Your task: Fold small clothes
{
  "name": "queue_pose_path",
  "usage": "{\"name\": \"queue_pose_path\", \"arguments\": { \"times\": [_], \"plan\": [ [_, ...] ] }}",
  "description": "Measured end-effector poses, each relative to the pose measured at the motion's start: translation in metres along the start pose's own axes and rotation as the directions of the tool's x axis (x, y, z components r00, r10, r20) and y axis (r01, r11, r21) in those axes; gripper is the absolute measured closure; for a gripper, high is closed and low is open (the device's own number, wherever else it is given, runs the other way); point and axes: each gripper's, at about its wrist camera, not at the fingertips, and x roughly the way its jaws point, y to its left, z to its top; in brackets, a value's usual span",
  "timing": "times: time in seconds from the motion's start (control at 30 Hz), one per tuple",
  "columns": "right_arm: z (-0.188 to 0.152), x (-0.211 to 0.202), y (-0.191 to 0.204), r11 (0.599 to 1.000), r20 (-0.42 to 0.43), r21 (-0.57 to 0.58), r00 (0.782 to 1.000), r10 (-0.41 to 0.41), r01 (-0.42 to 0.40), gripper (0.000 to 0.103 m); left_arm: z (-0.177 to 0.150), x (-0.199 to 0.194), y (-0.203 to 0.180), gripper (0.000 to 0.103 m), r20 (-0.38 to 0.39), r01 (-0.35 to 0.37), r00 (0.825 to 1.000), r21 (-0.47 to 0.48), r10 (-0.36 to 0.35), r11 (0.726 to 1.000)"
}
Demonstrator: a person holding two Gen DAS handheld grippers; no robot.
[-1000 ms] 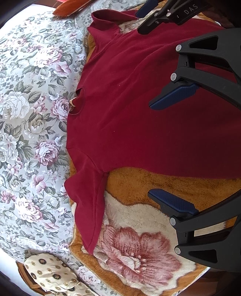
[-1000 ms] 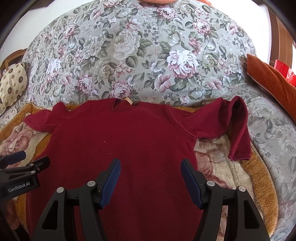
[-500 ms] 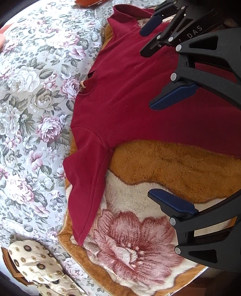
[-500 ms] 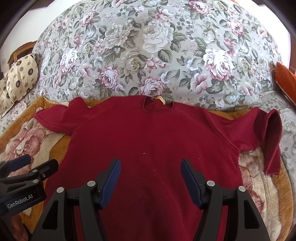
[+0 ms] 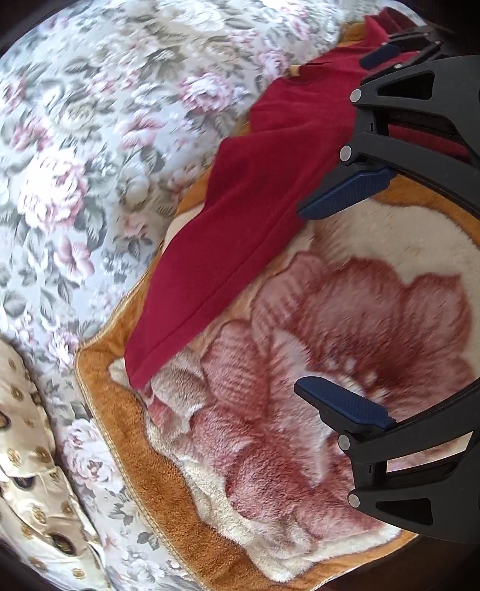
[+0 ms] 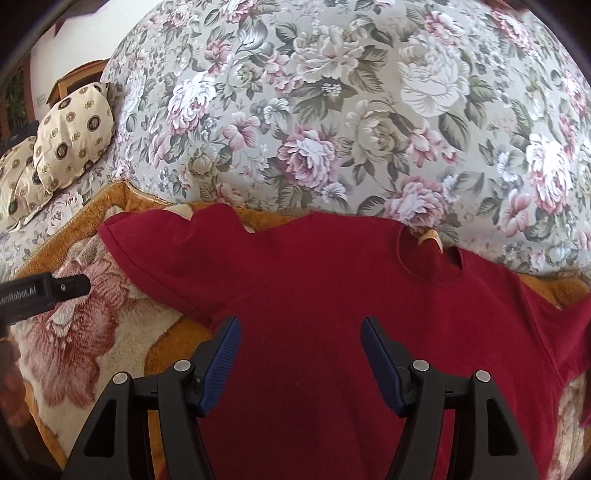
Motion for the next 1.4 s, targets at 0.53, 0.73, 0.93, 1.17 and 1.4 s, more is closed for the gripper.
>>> {"name": "queue_pose_path", "arguments": {
  "times": [0.53,0.73,0.93,1.17,1.4],
  "plan": [
    [0.020,0.068,0.034,0.995,-0.064,-0.014,0.993,0.096,-0.097,0.038,0.084,0.094,0.046,0.016,0.019,-0.011,1.000,-0.249,0.017,0.968],
    [0.019,0.057,0.018,0.994,-0.041,0.032,0.993,0.108,-0.107,0.038,0.095,0.109,0.032,0.016,0.025,0.000,1.000,-0.255,0.006,0.967],
    [0.019,0.030,-0.005,0.992,0.002,0.081,0.995,0.097,-0.097,0.038,0.094,0.115,0.021,0.077,-0.046,-0.006,0.999,-0.199,-0.003,0.980],
    [0.017,-0.008,-0.029,0.993,0.040,0.091,0.996,0.077,-0.081,0.038,0.091,0.074,0.014,0.097,0.006,0.073,0.997,-0.173,-0.073,0.982],
    [0.015,-0.051,-0.071,0.990,0.082,0.136,0.997,0.014,-0.025,0.038,0.065,-0.029,-0.073,0.098,0.102,0.294,0.949,0.056,-0.298,0.954]
  ]
}}
